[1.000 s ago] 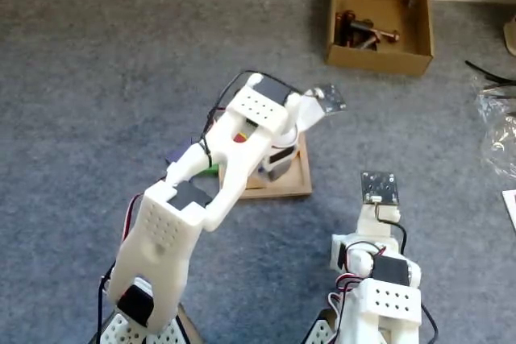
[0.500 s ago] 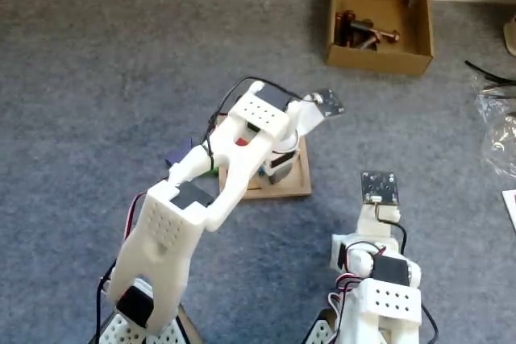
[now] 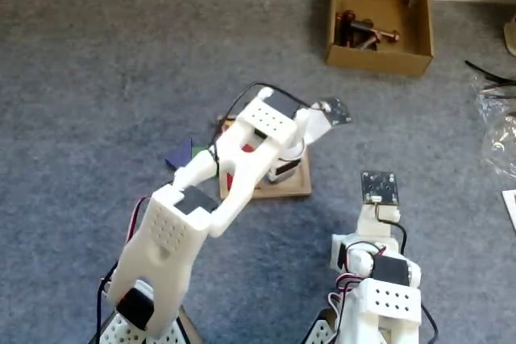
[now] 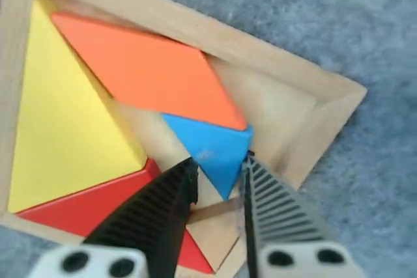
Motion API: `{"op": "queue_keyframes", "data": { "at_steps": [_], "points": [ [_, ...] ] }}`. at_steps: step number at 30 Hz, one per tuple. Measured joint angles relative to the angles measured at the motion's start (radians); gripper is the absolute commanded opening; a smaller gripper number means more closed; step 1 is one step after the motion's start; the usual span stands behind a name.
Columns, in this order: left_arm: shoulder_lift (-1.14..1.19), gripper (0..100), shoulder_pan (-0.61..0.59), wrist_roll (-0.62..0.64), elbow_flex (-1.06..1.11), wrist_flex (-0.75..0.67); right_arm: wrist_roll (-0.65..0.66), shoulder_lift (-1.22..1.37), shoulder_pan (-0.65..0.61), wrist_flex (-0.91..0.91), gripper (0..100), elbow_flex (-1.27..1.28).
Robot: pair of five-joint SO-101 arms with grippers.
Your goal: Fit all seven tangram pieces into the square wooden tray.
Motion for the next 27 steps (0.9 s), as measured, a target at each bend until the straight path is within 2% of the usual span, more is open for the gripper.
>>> {"op": "queue_keyframes", "data": {
  "at_steps": [9, 13, 16, 27],
  "points": [
    [0.0, 6, 0.0, 0.002, 0.0, 0.0, 0.0, 0.0, 0.0, 0.0, 0.5, 0.0],
    [0.0, 0, -0.003, 0.002, 0.0, 0.0, 0.0, 0.0, 0.0, 0.0, 0.5, 0.0],
    [0.002, 0, -0.04, 0.002, -0.011, 0.002, 0.0, 0.0, 0.0, 0.0, 0.5, 0.0],
    [0.012, 0, -0.054, 0.002, -0.063, 0.002, 0.0, 0.0, 0.0, 0.0, 0.5, 0.0]
  ]
}}
